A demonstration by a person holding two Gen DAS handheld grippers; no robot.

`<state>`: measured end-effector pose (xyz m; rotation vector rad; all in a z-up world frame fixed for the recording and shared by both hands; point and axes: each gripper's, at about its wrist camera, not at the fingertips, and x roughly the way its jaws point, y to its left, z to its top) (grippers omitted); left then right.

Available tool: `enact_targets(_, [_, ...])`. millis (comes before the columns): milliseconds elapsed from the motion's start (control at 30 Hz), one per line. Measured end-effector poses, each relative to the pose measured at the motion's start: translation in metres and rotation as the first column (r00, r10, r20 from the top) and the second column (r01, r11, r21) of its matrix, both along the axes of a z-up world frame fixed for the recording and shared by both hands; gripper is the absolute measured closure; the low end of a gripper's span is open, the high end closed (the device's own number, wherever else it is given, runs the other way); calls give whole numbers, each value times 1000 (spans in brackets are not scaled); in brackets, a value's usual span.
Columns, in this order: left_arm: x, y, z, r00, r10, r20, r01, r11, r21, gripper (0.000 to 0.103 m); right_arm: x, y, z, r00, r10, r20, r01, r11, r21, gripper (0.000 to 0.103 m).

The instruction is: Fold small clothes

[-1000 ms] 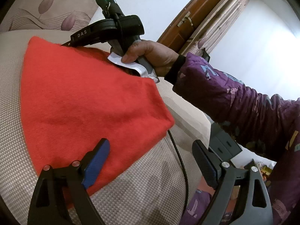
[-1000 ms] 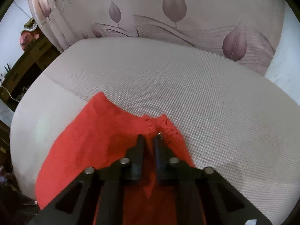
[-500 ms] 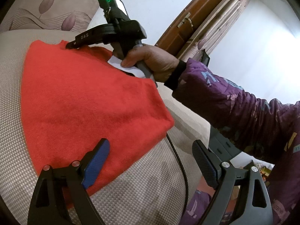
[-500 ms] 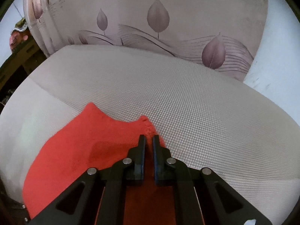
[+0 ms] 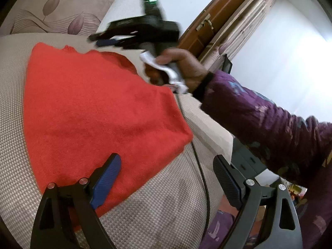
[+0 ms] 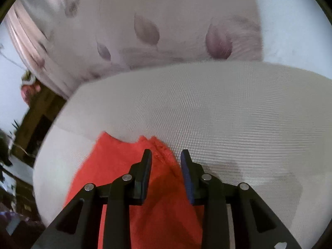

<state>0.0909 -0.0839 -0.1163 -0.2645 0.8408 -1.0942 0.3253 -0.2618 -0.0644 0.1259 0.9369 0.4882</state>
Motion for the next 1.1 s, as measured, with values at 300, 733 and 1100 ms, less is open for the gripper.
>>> enact_targets(300, [-2, -4, 1, 1000, 7, 9, -8, 1000, 16, 13, -141, 18, 40, 981, 158, 111, -162, 986, 27, 74])
enact_targets(733, [-9, 29, 12, 985, 168, -29, -167, 986, 18, 13, -226, -12, -34, 999, 17, -40, -16, 999, 30, 90])
enact_targets(1100, [-22, 18, 37, 890, 347, 297, -425, 866, 263, 13, -237, -11, -34, 1000, -10, -3, 10, 999, 46, 87])
